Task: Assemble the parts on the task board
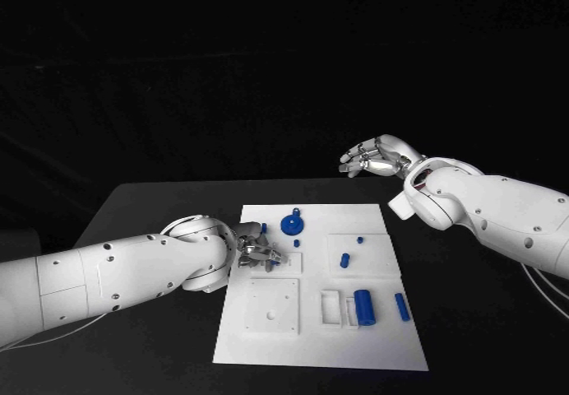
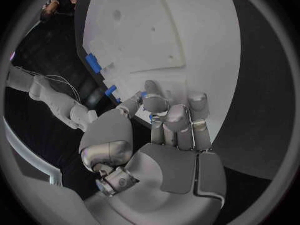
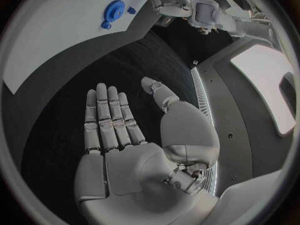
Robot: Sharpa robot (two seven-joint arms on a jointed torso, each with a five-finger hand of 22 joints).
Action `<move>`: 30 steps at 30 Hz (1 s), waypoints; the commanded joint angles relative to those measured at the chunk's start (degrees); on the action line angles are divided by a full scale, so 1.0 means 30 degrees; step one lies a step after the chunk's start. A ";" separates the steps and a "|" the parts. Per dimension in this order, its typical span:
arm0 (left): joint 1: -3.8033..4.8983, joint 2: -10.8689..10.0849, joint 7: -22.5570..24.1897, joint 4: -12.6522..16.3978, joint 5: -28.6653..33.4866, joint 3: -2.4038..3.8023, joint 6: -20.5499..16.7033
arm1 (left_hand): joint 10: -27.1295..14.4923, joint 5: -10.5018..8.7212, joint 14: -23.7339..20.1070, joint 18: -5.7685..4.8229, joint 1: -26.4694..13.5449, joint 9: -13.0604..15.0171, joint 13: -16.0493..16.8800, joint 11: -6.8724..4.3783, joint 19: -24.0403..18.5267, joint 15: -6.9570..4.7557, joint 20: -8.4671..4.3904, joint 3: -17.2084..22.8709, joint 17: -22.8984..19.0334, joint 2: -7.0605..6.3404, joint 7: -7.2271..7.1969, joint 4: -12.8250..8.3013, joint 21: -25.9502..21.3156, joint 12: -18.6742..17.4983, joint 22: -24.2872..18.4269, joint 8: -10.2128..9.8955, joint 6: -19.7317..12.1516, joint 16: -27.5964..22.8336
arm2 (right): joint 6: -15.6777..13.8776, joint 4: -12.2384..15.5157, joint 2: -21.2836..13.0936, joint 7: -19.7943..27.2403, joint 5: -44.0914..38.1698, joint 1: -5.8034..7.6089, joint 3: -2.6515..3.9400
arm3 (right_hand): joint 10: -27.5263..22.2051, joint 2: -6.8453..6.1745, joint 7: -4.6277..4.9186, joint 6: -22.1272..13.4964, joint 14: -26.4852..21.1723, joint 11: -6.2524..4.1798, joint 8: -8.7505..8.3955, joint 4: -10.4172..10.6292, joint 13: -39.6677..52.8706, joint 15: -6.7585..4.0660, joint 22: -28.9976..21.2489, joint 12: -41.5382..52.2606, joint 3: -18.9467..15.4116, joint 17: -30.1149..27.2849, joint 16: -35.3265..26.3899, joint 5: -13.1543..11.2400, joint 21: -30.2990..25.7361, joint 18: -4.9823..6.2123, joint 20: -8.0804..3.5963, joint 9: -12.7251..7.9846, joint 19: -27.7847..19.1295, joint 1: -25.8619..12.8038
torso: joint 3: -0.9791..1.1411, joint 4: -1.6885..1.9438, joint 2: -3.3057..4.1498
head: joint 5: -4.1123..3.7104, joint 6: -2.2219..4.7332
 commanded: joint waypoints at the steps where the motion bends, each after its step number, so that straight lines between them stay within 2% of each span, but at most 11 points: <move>1: 0.0032 0.0025 0.0068 0.0006 0.0579 0.0013 0.0001 | -0.0077 -0.0124 -0.0063 -0.0048 0.0334 0.0022 -0.0056 0.0067 -0.0145 -0.0104 -0.2045 -0.0033 -0.0045 0.0041 0.0024 -0.0189 0.0042 -0.0011 -0.0014 0.0017 -0.0165 -0.0051 | 0.0233 0.0003 0.0010 0.0113 -0.0138 -0.0011 0.0013 | -0.0067 0.0060 0.0033 0.0085 -0.0121 0.0116 0.0124 0.0009 -0.0030 0.0005 -0.0025 -0.0003 -0.0101 -0.0032 -0.0075 0.0075 -0.0119 0.0231 0.0026 -0.0029 -0.0121 -0.0111 | 0.0002 -0.0004 0.0006 | 0.0008 -0.0002; 4: 0.0045 0.0020 0.0106 -0.0002 0.0731 0.0013 -0.0289 | -0.0070 -0.0123 -0.0072 -0.0067 0.0533 -0.0047 -0.0151 0.0137 -0.0174 -0.0064 -0.2014 -0.0149 -0.0106 0.0104 0.0117 -0.0339 0.0021 -0.0080 -0.0037 -0.0197 -0.0495 -0.0108 | 0.0233 -0.0004 0.0008 0.0113 -0.0138 -0.0011 0.0013 | -0.0066 0.0060 0.0033 0.0082 -0.0121 0.0116 0.0123 0.0008 -0.0035 0.0005 -0.0025 -0.0001 -0.0103 -0.0033 -0.0076 0.0078 -0.0119 0.0234 0.0028 -0.0033 -0.0121 -0.0112 | -0.0002 -0.0014 0.0012 | -0.0017 -0.0001; 9: 0.0054 0.0018 0.0214 -0.0013 0.1045 0.0015 -0.0517 | -0.0005 -0.0121 -0.0092 -0.0077 0.1233 -0.0553 -0.0297 0.0478 -0.0216 0.0189 -0.1988 -0.0075 -0.0198 0.0360 0.0500 -0.0682 -0.0009 -0.0153 -0.0080 -0.1201 -0.1587 -0.0193 | 0.0232 -0.0006 0.0008 0.0109 -0.0138 -0.0015 0.0013 | -0.0064 0.0075 0.0036 0.0081 -0.0121 0.0118 0.0125 0.0014 -0.0048 0.0006 -0.0026 0.0004 -0.0107 -0.0035 -0.0077 0.0087 -0.0122 0.0239 0.0033 -0.0039 -0.0120 -0.0123 | 0.0004 -0.0015 0.0008 | -0.0017 0.0003; 14: 0.0067 0.0033 0.0209 -0.0016 0.1218 0.0015 -0.0589 | 0.0046 -0.0122 -0.0071 -0.0097 0.1889 -0.0908 -0.0379 0.0765 -0.0201 0.0449 -0.1969 -0.0002 -0.0242 0.0610 0.0807 -0.1049 0.0006 -0.0178 -0.0099 -0.1908 -0.2302 -0.0230 | 0.0233 0.0003 0.0014 0.0113 -0.0138 -0.0017 0.0013 | -0.0063 0.0079 0.0036 0.0079 -0.0121 0.0120 0.0125 0.0017 -0.0056 0.0006 -0.0026 0.0007 -0.0110 -0.0036 -0.0077 0.0092 -0.0124 0.0242 0.0036 -0.0044 -0.0121 -0.0130 | 0.0009 -0.0008 0.0007 | -0.0032 -0.0016; 19: 0.0081 0.0055 0.0116 -0.0069 0.1247 0.0017 -0.0479 | 0.0074 -0.0117 -0.0043 -0.0132 0.2320 -0.1085 -0.0446 0.0955 -0.0196 0.0628 -0.1943 -0.0053 -0.0273 0.0735 0.0996 -0.1318 0.0004 -0.0192 -0.0128 -0.2304 -0.2666 -0.0259 | 0.0241 -0.0008 0.0005 0.0096 -0.0138 -0.0018 0.0013 | -0.0064 0.0080 0.0037 0.0077 -0.0121 0.0121 0.0125 0.0017 -0.0064 0.0006 -0.0027 0.0009 -0.0112 -0.0037 -0.0077 0.0097 -0.0125 0.0245 0.0039 -0.0048 -0.0121 -0.0136 | 0.0007 -0.0007 0.0005 | -0.0028 -0.0012; 26: 0.0100 0.0051 0.0114 -0.0093 0.1364 0.0017 -0.0294 | 0.0078 -0.0107 -0.0028 -0.0152 0.2626 -0.1163 -0.0501 0.1015 -0.0188 0.0686 -0.1932 -0.0128 -0.0298 0.0577 0.1060 -0.1549 -0.0011 -0.0202 -0.0160 -0.2497 -0.2773 -0.0293 | 0.0272 -0.0010 0.0010 0.0082 -0.0138 -0.0018 0.0013 | -0.0065 0.0078 0.0039 0.0072 -0.0122 0.0123 0.0124 0.0017 -0.0074 0.0007 -0.0028 0.0011 -0.0118 -0.0039 -0.0079 0.0103 -0.0128 0.0248 0.0043 -0.0054 -0.0123 -0.0145 | 0.0000 -0.0010 0.0003 | -0.0019 -0.0034; 28: 0.0100 0.0047 0.0156 -0.0073 0.1406 0.0017 -0.0267 | 0.0080 -0.0081 -0.0024 -0.0155 0.2802 -0.1223 -0.0526 0.1048 -0.0179 0.0705 -0.1933 -0.0085 -0.0311 0.0673 0.1094 -0.1628 -0.0023 -0.0208 -0.0177 -0.2637 -0.2921 -0.0314 | 0.0274 -0.0010 0.0010 0.0080 -0.0138 -0.0020 0.0013 | -0.0065 0.0079 0.0039 0.0070 -0.0123 0.0124 0.0123 0.0018 -0.0078 0.0007 -0.0028 0.0012 -0.0120 -0.0039 -0.0080 0.0105 -0.0129 0.0249 0.0044 -0.0057 -0.0123 -0.0148 | -0.0001 -0.0006 0.0002 | -0.0024 -0.0035; 30: 0.0100 0.0034 0.0269 -0.0031 0.1567 0.0019 -0.0265 | 0.0087 0.0175 -0.0002 -0.0159 0.3156 -0.1340 -0.0564 0.1145 -0.0170 0.0791 -0.1936 0.0080 -0.0334 0.1023 0.1207 -0.1779 -0.0049 -0.0211 -0.0205 -0.2939 -0.3355 -0.0345 | 0.0283 -0.0012 0.0014 0.0080 -0.0138 -0.0020 0.0013 | -0.0065 0.0076 0.0040 0.0067 -0.0123 0.0126 0.0122 0.0019 -0.0084 0.0008 -0.0028 0.0013 -0.0124 -0.0040 -0.0080 0.0107 -0.0130 0.0251 0.0047 -0.0060 -0.0124 -0.0155 | -0.0006 -0.0003 0.0007 | -0.0039 -0.0029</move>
